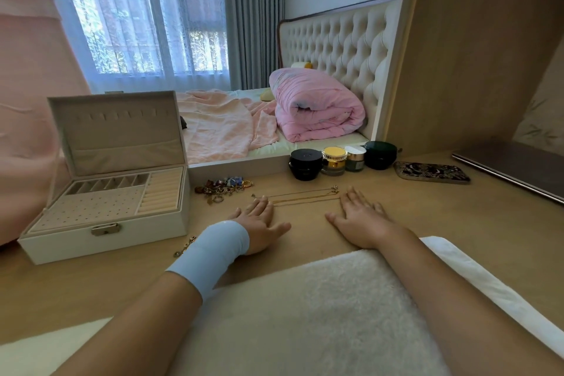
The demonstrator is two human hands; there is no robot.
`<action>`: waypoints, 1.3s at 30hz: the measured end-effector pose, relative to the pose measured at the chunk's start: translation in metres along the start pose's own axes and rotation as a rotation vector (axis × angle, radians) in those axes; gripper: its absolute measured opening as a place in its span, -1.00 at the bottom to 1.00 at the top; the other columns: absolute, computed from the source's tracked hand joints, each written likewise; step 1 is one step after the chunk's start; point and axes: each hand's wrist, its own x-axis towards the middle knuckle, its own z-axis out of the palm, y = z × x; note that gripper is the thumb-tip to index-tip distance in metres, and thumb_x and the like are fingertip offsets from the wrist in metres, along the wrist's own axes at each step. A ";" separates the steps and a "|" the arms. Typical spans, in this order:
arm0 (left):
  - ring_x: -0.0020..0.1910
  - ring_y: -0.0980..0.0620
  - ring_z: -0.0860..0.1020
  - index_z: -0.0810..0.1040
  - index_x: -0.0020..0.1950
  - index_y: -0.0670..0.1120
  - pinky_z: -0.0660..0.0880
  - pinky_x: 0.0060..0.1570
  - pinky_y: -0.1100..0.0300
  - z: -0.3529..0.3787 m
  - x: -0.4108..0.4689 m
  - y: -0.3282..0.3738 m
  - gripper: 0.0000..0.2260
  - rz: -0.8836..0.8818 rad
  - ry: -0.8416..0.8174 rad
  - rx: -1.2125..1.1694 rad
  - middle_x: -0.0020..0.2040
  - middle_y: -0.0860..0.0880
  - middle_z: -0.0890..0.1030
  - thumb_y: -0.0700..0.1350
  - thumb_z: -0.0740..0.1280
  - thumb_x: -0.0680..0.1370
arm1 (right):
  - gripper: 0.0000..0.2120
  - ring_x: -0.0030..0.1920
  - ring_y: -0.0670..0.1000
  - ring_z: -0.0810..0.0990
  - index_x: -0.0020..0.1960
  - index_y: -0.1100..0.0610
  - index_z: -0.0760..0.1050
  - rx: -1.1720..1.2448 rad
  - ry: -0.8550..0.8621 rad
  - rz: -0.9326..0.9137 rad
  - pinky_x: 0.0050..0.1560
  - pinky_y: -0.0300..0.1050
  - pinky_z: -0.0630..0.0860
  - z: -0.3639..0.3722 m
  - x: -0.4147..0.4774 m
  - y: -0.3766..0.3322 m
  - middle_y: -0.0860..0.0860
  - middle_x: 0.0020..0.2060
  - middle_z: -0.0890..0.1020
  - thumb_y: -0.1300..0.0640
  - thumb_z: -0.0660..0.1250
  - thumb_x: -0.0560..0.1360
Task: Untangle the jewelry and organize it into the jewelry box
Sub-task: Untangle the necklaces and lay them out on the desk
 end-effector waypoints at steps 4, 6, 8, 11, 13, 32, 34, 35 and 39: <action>0.55 0.09 -0.26 -0.18 0.60 0.02 -0.17 0.51 0.03 -0.013 -0.018 -0.005 -0.34 0.049 0.107 -0.122 0.59 0.07 -0.26 0.27 0.00 0.63 | -0.26 0.62 0.04 -0.22 0.65 0.06 -0.20 0.044 0.050 -0.020 0.60 0.18 -0.12 -0.005 -0.005 0.003 0.02 0.61 -0.32 -0.25 0.03 0.66; 0.58 0.06 -0.12 -0.09 0.61 0.07 -0.08 0.51 0.05 -0.023 -0.038 -0.014 -0.40 0.061 0.167 -0.144 0.60 0.11 -0.14 0.21 0.06 0.64 | -0.30 0.63 0.04 -0.19 0.66 0.04 -0.15 0.051 0.109 -0.058 0.59 0.20 -0.06 -0.010 -0.013 -0.002 0.00 0.61 -0.30 -0.19 0.07 0.67; 0.54 0.01 0.16 0.06 0.59 0.15 0.12 0.47 0.06 -0.030 -0.061 -0.030 -0.49 0.045 0.235 -0.183 0.58 0.11 0.12 0.13 0.12 0.65 | -0.36 0.63 0.06 -0.07 0.65 0.01 -0.04 0.068 0.173 -0.124 0.57 0.17 0.01 -0.014 -0.023 -0.016 -0.02 0.64 -0.18 -0.14 0.11 0.67; 0.33 0.09 0.46 0.38 0.44 0.19 0.35 0.37 0.11 -0.029 -0.090 -0.059 -0.66 0.040 0.331 -0.339 0.37 0.13 0.48 0.01 0.19 0.65 | -0.52 0.53 0.02 0.25 0.57 -0.04 0.25 0.079 0.222 -0.309 0.50 0.05 0.19 -0.020 -0.040 -0.058 -0.06 0.58 0.23 -0.04 0.18 0.67; 0.16 0.19 0.54 0.53 0.30 0.16 0.44 0.29 0.16 -0.021 -0.103 -0.073 -0.73 0.041 0.411 -0.347 0.19 0.19 0.59 -0.07 0.22 0.64 | -0.65 0.34 -0.06 0.45 0.43 -0.07 0.45 0.085 0.200 -0.445 0.36 -0.06 0.38 -0.019 -0.050 -0.089 -0.11 0.39 0.47 0.00 0.20 0.67; 0.00 0.08 0.54 0.64 0.06 0.21 0.49 0.02 0.19 0.003 -0.116 -0.136 -0.79 -0.001 0.386 -0.022 0.09 0.16 0.59 -0.05 0.27 0.58 | -0.86 -0.15 -0.23 0.56 0.06 -0.03 0.70 0.162 -0.155 -0.552 -0.26 -0.43 0.37 0.002 -0.021 -0.186 -0.26 -0.14 0.59 0.10 0.49 0.51; -0.05 0.09 0.55 0.64 0.02 0.20 0.53 0.02 0.17 0.003 -0.116 -0.137 -0.80 -0.010 0.418 -0.090 0.04 0.13 0.61 -0.07 0.28 0.56 | -0.89 -0.16 -0.21 0.57 0.03 -0.03 0.70 0.167 -0.138 -0.556 -0.26 -0.42 0.38 0.002 -0.019 -0.187 -0.25 -0.15 0.59 0.11 0.48 0.51; -0.07 0.09 0.55 0.64 0.03 0.20 0.53 0.02 0.16 0.003 -0.115 -0.136 -0.80 -0.005 0.438 -0.121 0.02 0.12 0.62 -0.07 0.29 0.56 | -0.90 -0.15 -0.19 0.58 0.01 -0.03 0.70 0.187 -0.105 -0.562 -0.23 -0.39 0.40 0.004 -0.018 -0.189 -0.24 -0.16 0.60 0.12 0.47 0.52; -0.08 0.16 0.53 0.63 0.11 0.18 0.54 0.03 0.10 0.007 -0.109 -0.131 -0.84 0.066 0.427 -0.176 -0.03 0.15 0.59 0.03 0.37 0.54 | -0.90 -0.16 -0.15 0.54 -0.08 -0.12 0.64 0.190 0.031 -0.645 -0.15 -0.27 0.42 0.015 -0.014 -0.196 -0.15 -0.16 0.61 0.09 0.44 0.51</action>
